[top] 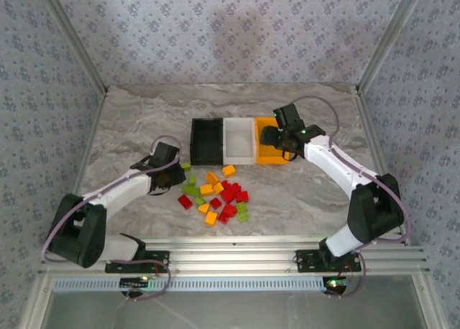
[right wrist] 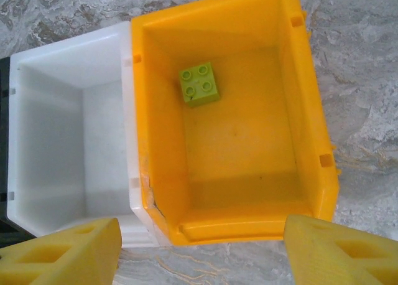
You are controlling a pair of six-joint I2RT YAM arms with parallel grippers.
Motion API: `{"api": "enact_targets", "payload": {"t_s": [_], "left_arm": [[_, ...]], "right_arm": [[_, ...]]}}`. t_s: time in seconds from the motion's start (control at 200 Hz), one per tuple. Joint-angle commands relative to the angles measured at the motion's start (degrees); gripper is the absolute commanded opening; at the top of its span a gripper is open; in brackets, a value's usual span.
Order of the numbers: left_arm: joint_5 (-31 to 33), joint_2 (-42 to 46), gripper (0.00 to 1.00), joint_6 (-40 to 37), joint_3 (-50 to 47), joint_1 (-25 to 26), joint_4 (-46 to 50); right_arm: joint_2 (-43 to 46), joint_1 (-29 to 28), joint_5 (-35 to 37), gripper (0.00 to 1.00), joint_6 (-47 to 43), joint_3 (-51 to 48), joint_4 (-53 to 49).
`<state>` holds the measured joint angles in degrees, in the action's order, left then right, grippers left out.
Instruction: Sort the legos into containers by color
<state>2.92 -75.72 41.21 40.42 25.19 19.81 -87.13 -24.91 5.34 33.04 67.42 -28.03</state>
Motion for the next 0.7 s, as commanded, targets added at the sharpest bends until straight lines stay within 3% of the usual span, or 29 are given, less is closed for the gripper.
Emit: {"api": "enact_targets", "payload": {"t_s": [0.0,0.125,0.33,0.515,0.695], "left_arm": [[0.8,2.9,0.16,-1.9,8.7,4.6,6.1],[0.7,-3.0,0.18,-2.3,18.9,11.7,4.8],[-2.6,-24.6,0.18,-5.0,41.5,19.0,2.1],[-5.8,-40.3,0.18,-5.9,60.0,20.3,1.8],[-7.0,-50.1,0.20,-6.6,73.5,20.4,3.2]], "right_arm": [[3.0,0.5,0.3,0.71,1.9,-3.2,-1.0],[5.8,0.8,1.1,0.71,2.6,-8.0,-0.4],[10.8,1.9,1.5,0.71,4.8,-15.4,-1.4],[14.2,2.2,2.0,0.71,5.4,-19.6,-2.4],[16.2,2.3,2.0,0.71,5.5,-21.9,-2.8]]}}
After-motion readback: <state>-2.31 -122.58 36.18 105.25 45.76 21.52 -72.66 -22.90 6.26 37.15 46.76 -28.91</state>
